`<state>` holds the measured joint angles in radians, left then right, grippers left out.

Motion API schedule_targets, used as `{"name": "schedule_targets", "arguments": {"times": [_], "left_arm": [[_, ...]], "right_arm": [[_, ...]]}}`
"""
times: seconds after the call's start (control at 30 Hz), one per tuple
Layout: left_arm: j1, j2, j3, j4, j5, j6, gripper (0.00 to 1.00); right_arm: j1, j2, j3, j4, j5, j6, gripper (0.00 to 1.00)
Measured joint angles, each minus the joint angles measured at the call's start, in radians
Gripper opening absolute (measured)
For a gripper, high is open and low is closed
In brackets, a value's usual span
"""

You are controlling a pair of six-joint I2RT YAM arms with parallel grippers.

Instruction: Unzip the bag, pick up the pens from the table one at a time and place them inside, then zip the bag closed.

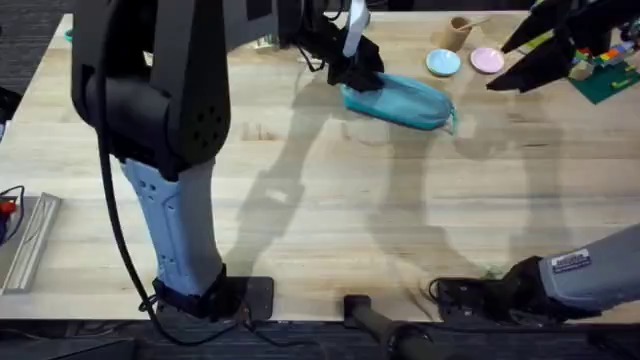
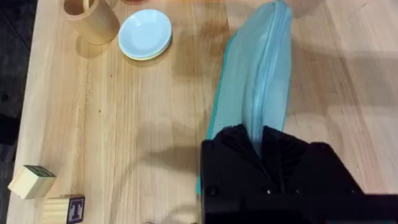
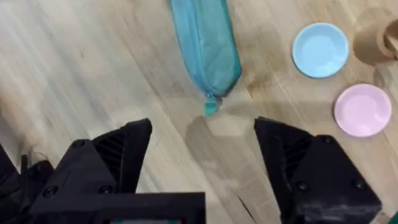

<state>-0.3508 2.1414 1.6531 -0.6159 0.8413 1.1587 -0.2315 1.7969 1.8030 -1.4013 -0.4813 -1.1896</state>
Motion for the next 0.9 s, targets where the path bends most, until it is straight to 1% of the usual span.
{"name": "schedule_targets", "arguments": {"times": [0.2, 0.23, 0.27, 0.3, 0.33, 0.4, 0.43, 0.5, 0.73, 0.9], "left_arm": [[0.000, 0.000, 0.000, 0.000, 0.000, 0.000, 0.052], [0.000, 0.000, 0.000, 0.001, 0.000, 0.000, 0.106], [0.001, 0.000, 0.000, 0.004, -0.001, 0.002, 0.198], [0.004, 0.000, 0.000, 0.007, 0.000, 0.000, 0.361], [0.008, 0.000, 0.000, 0.006, 0.000, 0.000, 0.503], [0.018, 0.000, 0.000, 0.006, -0.001, 0.000, 0.833], [0.022, 0.000, 0.000, 0.005, -0.001, -0.005, 0.954], [0.029, 0.000, 0.000, -0.001, -0.001, -0.004, 0.990], [0.030, 0.000, 0.000, -0.020, -0.001, -0.004, 0.992], [0.030, 0.000, 0.000, -0.057, -0.022, -0.004, 0.992]], "right_arm": [[0.045, 0.000, 0.000, 0.000, 0.019, 0.000, 0.995], [0.051, 0.000, 0.000, 0.000, 0.019, 0.000, 0.995], [0.057, 0.000, 0.000, 0.000, 0.019, 0.000, 0.995], [0.062, 0.000, 0.000, 0.000, 0.019, 0.000, 0.995], [0.065, 0.000, 0.000, 0.000, 0.019, 0.000, 0.995], [0.068, 0.000, 0.000, 0.001, 0.019, 0.000, 0.995], [0.068, 0.000, 0.000, 0.002, 0.020, 0.000, 0.995], [0.068, 0.000, 0.000, 0.005, 0.021, 0.000, 0.995], [0.068, 0.000, 0.000, 0.017, 0.022, 0.000, 0.996], [0.068, 0.000, 0.000, 0.021, 0.022, 0.000, 0.996]]}}
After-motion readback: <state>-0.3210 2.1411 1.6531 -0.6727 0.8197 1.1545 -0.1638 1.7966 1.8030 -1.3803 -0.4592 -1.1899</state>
